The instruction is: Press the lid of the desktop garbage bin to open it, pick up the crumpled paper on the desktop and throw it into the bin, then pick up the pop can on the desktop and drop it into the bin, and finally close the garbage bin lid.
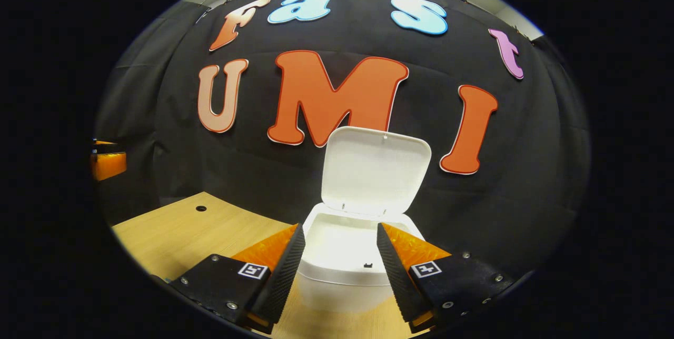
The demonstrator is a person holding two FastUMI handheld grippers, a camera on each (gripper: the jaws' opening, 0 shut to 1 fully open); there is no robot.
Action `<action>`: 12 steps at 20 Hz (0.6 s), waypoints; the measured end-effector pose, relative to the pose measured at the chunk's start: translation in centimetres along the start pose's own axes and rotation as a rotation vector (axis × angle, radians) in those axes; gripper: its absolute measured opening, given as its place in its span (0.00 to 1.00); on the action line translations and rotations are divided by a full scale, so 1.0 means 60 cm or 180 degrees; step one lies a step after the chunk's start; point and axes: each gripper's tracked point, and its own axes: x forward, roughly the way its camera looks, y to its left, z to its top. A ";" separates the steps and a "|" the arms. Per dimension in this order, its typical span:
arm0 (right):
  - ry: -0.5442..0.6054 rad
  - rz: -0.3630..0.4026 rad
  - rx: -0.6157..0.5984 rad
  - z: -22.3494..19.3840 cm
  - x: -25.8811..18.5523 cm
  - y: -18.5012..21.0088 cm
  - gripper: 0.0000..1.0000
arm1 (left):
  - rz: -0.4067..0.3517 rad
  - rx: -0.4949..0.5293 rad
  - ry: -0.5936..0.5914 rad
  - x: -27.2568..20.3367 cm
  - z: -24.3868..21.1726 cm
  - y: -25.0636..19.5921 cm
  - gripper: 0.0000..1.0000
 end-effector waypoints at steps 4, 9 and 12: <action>0.0096 0.0113 0.0030 -0.021 -0.010 0.035 0.85 | -0.0087 0.0054 0.0215 0.010 -0.057 0.005 0.99; 0.0183 0.0310 -0.0027 -0.051 -0.028 0.089 0.86 | -0.0219 0.0104 0.0612 0.019 -0.141 0.003 1.00; 0.0381 0.0395 -0.0069 -0.089 -0.037 0.119 0.87 | -0.0281 0.0160 0.1043 0.013 -0.214 0.005 1.00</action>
